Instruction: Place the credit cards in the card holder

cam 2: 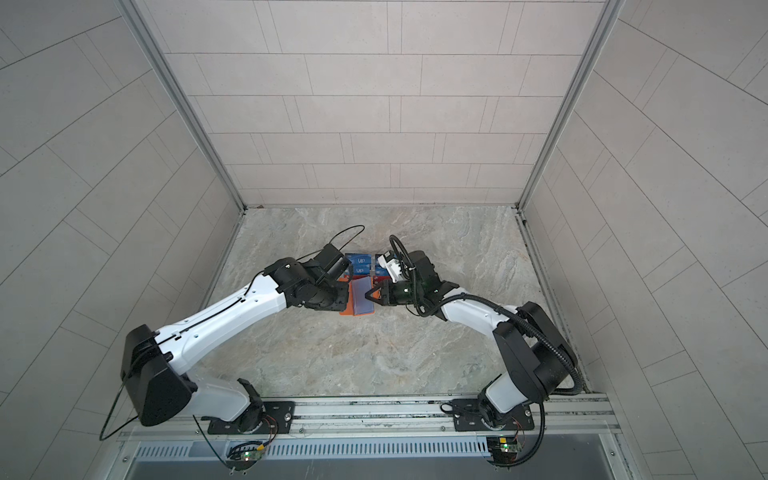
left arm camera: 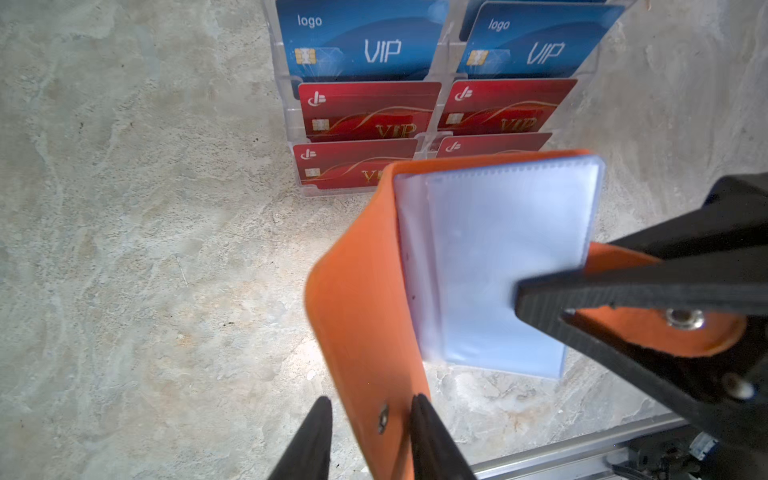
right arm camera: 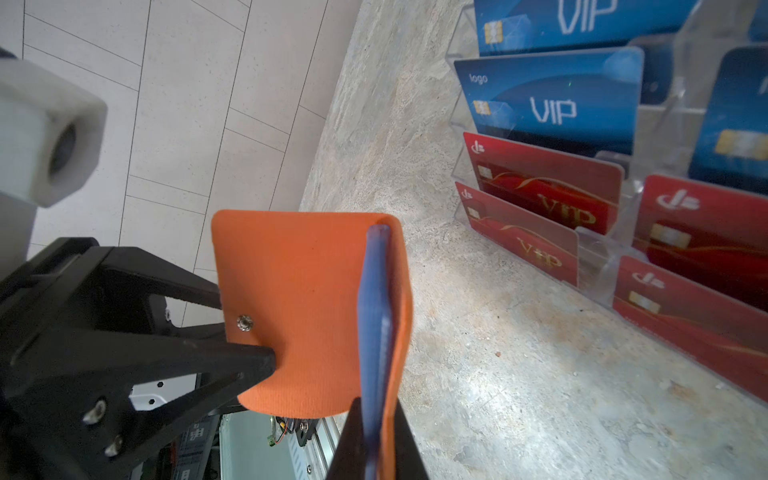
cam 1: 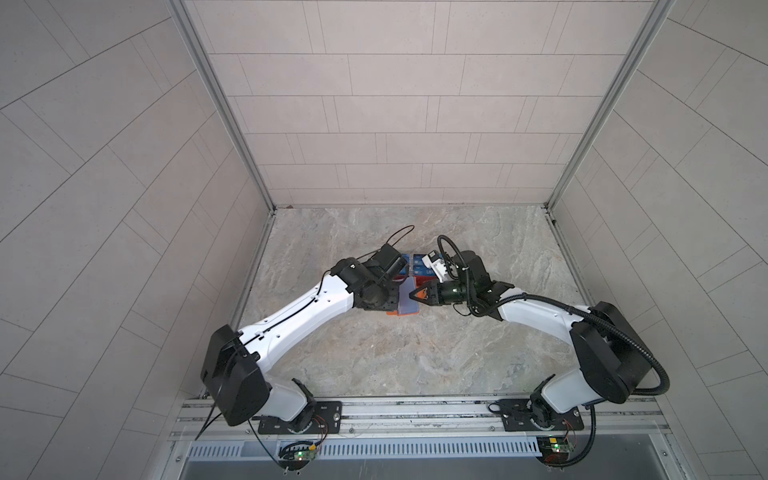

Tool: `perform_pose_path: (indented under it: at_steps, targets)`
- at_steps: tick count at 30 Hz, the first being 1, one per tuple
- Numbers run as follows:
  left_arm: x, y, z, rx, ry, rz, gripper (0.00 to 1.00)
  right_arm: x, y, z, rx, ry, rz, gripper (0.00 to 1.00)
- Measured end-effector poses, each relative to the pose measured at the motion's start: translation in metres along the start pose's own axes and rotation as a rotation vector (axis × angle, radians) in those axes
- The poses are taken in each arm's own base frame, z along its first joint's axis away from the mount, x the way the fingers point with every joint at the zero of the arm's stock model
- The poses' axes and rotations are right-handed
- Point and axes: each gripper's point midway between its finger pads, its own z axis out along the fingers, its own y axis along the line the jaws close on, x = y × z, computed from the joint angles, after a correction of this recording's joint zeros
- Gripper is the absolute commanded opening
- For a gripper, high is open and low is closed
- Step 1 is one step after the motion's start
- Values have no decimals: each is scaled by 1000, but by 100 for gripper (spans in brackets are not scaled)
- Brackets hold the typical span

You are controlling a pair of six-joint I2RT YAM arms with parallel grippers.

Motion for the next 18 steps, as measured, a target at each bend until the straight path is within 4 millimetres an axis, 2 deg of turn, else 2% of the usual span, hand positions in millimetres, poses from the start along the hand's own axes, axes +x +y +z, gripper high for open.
perform_pose_path:
  at_steps: [4,7,8,12,18]
  targets:
    - [5,0,3,27,-2,0,15,3,-3,0,12,9,9,0]
    - [9,0,7,59,0,-4,2,5,-2,-3,19,13,14,0]
    - [10,0,9,78,1,-6,0,6,-2,-5,22,12,13,0]
    - [14,-4,16,147,16,-12,0,13,-5,-9,32,10,21,0]
    - [23,-11,27,255,68,-9,0,29,-22,-10,62,31,69,0]
